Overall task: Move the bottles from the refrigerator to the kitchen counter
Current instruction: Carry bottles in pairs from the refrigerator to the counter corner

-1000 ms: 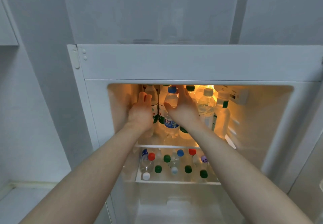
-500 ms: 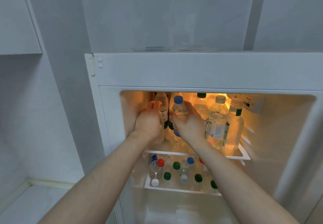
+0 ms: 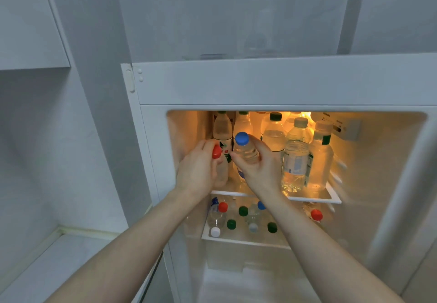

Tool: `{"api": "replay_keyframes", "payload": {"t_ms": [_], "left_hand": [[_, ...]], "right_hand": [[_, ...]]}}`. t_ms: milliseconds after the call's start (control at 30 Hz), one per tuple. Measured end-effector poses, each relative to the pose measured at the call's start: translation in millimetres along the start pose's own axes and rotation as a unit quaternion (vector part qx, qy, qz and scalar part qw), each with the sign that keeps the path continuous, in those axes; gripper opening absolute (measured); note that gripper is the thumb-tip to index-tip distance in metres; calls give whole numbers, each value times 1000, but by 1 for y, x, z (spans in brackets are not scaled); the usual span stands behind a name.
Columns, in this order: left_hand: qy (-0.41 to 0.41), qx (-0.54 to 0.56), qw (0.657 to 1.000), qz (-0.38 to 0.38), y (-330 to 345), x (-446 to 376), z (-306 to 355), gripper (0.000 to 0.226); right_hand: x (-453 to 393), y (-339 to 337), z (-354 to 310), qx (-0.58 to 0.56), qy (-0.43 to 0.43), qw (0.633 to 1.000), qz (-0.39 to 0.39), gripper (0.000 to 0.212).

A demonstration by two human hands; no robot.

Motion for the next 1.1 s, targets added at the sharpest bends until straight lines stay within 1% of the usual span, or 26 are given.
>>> {"api": "replay_keyframes", "payload": {"t_ms": [67, 133, 267, 367, 400, 467, 567, 667, 700, 767, 833, 967, 1033, 1100], "left_hand": [[2, 18, 1000, 21, -19, 13, 5, 35], [-1, 42, 998, 45, -43, 26, 13, 34], [-41, 105, 990, 83, -103, 63, 14, 27], [-92, 129, 983, 87, -147, 99, -1, 31], [-110, 130, 982, 84, -159, 112, -6, 31], [-148, 119, 979, 74, -184, 143, -20, 32], [-198, 87, 974, 63, -226, 199, -40, 33], [-253, 41, 965, 63, -277, 264, -58, 32], [-268, 26, 961, 67, -294, 283, -62, 32], [-305, -8, 949, 77, -334, 326, -67, 32], [-338, -45, 936, 89, -377, 369, -67, 32], [-388, -116, 907, 118, -458, 449, -56, 33], [-416, -143, 888, 137, -494, 485, -47, 33], [-442, -173, 865, 162, -534, 523, -33, 34]], "right_hand": [[6, -8, -10, -29, 15, 999, 12, 34], [10, -15, -22, -57, 32, 998, 17, 32], [27, -27, -51, -117, 74, 990, 12, 38], [53, -30, -75, -144, 99, 984, -19, 50], [64, -32, -82, -156, 107, 982, -29, 51], [90, -29, -99, -168, 118, 976, -68, 48], [136, -18, -128, -171, 107, 968, -147, 38], [192, -5, -169, -183, 94, 954, -217, 37], [209, -1, -180, -189, 99, 947, -240, 36], [254, 9, -206, -213, 122, 921, -302, 34], [302, 15, -237, -237, 118, 895, -360, 33], [387, 11, -303, -264, 97, 851, -443, 26], [424, 3, -337, -285, 87, 824, -481, 28], [465, -4, -372, -304, 79, 796, -517, 36]]}}
Point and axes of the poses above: each hand's wrist, its own x-axis away from the middle knuckle, its own y-axis out of the palm, z = x × y, the point moved 9 cm from there along -x, towards the middle knuckle, and after that the axes turned 12 degrees about z, right-handed, at the moved point
